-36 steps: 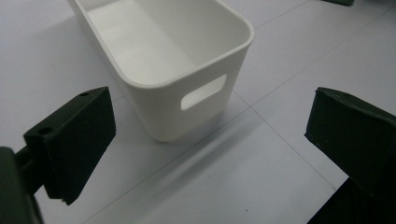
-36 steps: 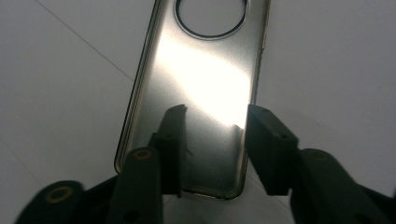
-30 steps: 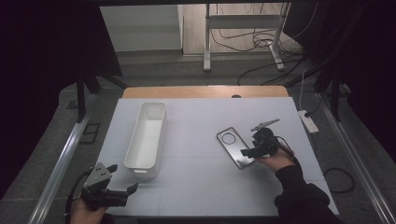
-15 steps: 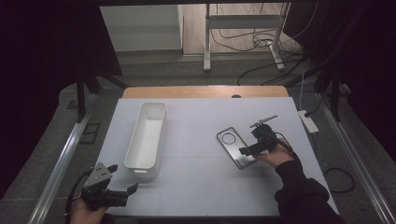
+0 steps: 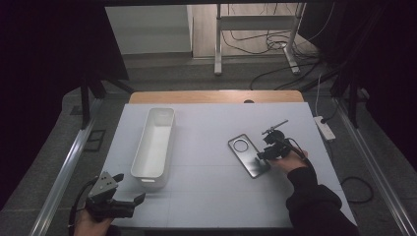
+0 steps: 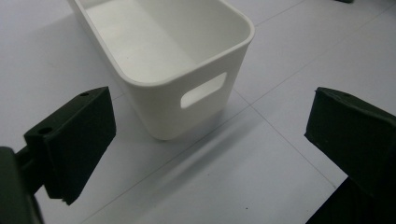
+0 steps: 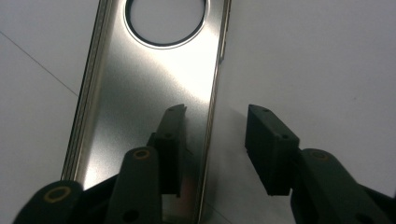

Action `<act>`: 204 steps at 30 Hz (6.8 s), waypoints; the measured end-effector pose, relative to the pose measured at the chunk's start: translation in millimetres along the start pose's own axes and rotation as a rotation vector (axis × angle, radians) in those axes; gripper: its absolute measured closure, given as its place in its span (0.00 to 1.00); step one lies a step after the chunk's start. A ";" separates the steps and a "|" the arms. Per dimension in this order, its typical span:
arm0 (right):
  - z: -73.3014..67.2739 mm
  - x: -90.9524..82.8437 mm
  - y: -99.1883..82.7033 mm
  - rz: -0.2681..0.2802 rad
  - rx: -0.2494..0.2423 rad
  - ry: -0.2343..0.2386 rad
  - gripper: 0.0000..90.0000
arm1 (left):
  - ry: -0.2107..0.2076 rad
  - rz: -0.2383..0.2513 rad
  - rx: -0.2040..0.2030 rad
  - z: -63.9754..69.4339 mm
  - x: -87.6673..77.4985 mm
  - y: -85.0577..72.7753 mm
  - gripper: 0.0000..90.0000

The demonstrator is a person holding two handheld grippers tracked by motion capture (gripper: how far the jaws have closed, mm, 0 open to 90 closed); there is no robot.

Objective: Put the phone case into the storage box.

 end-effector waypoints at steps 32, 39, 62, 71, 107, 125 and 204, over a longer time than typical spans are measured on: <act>-7.0 -14.2 -1.5 0.071 0.036 0.016 0.98 | -0.020 -0.006 -0.024 -2.6 0.7 1.6 0.00; -12.4 -25.0 -2.6 0.107 0.021 0.008 0.98 | -0.028 0.024 0.000 4.4 1.5 10.7 0.00; -21.0 -47.7 -3.0 0.199 0.003 0.010 0.98 | -0.177 0.102 0.075 39.5 14.5 52.5 0.00; -24.9 -56.5 -2.3 0.242 -0.003 0.013 0.98 | -0.221 0.125 0.103 47.9 30.2 74.6 0.00; -34.7 -70.0 1.8 0.311 -0.033 0.010 0.98 | -0.341 0.108 0.140 76.8 104.2 133.3 0.00; -44.7 -73.0 4.5 0.335 -0.043 0.023 0.98 | -0.364 0.099 0.144 85.1 128.6 150.7 0.00; -106.8 -65.6 11.5 0.389 -0.181 0.231 0.54 | -0.554 -0.059 -0.023 86.7 142.2 137.6 0.88</act>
Point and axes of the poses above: each handheld gripper's, and its own axes: x roughly forward along the jaws, y roughly out of its top, z roughly to its right, the point moved 3 cm from there along x, roughly forward along the jaws, and after that the axes turned 4 degrees about y, right-handed, at the moved point
